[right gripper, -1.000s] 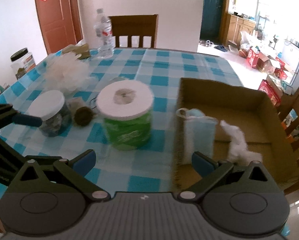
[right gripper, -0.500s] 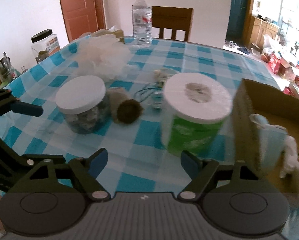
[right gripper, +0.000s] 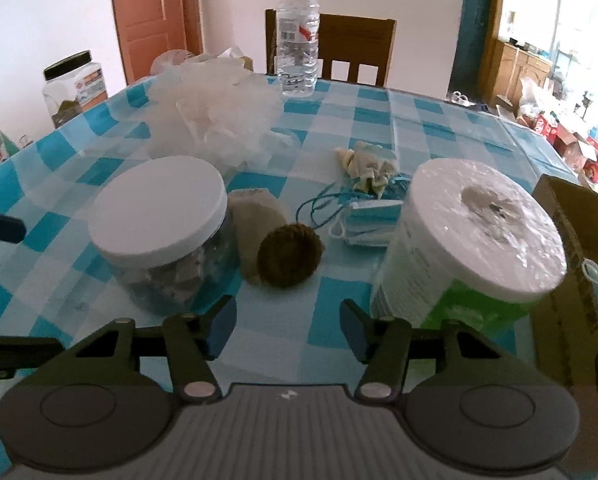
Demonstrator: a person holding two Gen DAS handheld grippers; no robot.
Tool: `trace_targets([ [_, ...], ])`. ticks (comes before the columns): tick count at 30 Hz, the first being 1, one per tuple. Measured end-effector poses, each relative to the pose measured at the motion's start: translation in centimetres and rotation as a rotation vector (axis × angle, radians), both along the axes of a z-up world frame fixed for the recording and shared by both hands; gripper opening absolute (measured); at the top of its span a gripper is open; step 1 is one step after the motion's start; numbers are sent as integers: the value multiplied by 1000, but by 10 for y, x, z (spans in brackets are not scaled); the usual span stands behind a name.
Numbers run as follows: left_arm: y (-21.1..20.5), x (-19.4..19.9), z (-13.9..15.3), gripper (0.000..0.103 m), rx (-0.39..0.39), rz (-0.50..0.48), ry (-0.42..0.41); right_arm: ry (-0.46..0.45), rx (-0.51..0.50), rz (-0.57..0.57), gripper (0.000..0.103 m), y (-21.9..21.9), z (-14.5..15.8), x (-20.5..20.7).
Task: Organize soft objects
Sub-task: 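Move the right gripper toward the brown pinecone ball while the left gripper approaches the white bath puff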
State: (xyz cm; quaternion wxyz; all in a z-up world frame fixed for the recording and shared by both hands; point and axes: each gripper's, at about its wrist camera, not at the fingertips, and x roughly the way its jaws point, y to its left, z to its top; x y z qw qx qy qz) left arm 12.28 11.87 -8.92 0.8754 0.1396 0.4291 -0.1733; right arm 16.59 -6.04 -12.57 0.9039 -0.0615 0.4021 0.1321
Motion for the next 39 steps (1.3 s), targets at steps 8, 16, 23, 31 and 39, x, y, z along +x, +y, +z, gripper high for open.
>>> trace_targets([
  [8, 11, 13, -3, 98, 20, -4, 11, -22, 25, -37, 62, 11, -10, 19],
  [16, 27, 49, 22, 98, -22, -7, 14, -37, 23, -57, 62, 18, -17, 26],
  [23, 37, 104, 43, 98, -87, 41, 30, -29, 38, -64, 62, 17, -19, 29],
  [31, 27, 172, 29, 98, -91, 77, 58, -33, 64, -88, 62, 15, -18, 30],
  [39, 24, 198, 13, 98, -94, 98, 84, -30, 55, -103, 62, 18, -18, 31],
])
